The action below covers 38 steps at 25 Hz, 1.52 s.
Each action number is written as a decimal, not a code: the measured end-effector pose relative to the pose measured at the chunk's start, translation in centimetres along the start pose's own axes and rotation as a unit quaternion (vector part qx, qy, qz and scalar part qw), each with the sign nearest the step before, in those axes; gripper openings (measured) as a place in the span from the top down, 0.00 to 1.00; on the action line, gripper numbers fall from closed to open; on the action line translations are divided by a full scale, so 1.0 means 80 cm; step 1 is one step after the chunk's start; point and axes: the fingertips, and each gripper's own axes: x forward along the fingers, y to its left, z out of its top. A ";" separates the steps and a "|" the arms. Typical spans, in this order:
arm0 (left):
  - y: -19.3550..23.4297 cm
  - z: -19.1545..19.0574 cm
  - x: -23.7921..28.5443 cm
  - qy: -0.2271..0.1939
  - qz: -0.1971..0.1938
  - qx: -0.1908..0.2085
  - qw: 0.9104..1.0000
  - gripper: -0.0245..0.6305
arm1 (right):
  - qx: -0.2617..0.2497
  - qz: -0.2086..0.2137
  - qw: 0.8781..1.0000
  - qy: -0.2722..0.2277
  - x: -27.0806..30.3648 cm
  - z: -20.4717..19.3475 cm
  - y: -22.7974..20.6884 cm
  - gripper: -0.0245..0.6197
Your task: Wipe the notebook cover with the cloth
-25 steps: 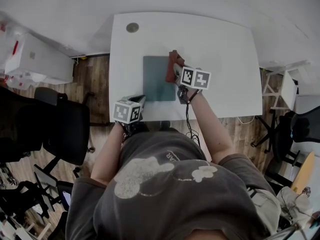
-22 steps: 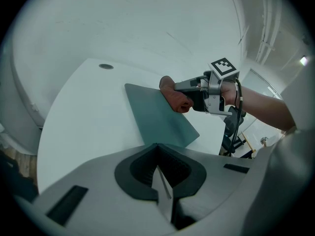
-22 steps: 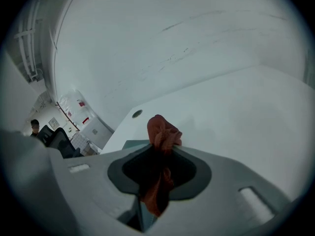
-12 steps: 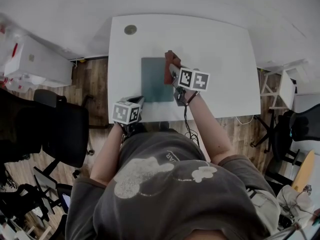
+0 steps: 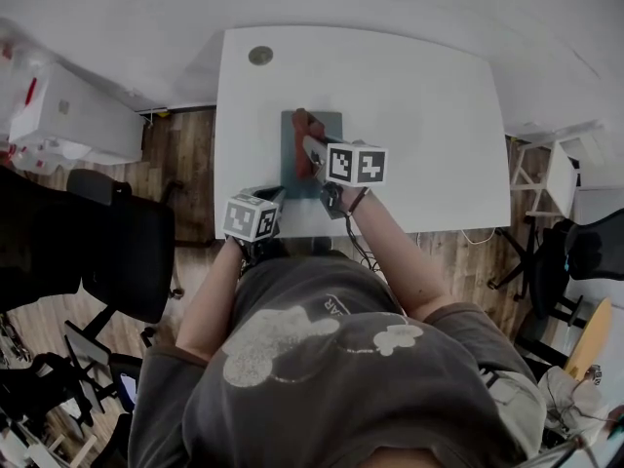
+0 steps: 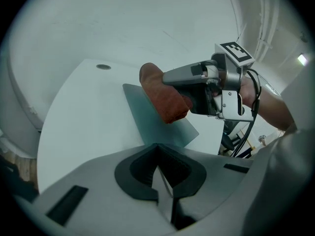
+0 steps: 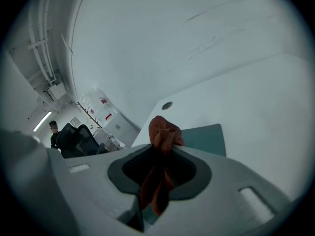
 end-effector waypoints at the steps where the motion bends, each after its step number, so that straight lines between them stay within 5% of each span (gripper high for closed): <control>1: 0.001 -0.002 0.001 0.002 -0.003 -0.001 1.000 0.97 | -0.001 0.003 1.000 0.004 0.003 -0.004 0.003 0.82; 15: 0.005 -0.009 0.006 0.002 -0.012 -0.015 1.000 0.97 | -0.018 0.017 0.999 0.032 0.040 -0.030 0.025 0.82; 38: 0.003 -0.003 0.001 -0.001 0.006 -0.008 1.000 0.97 | 0.003 -0.042 0.999 0.000 -0.035 -0.029 -0.074 0.82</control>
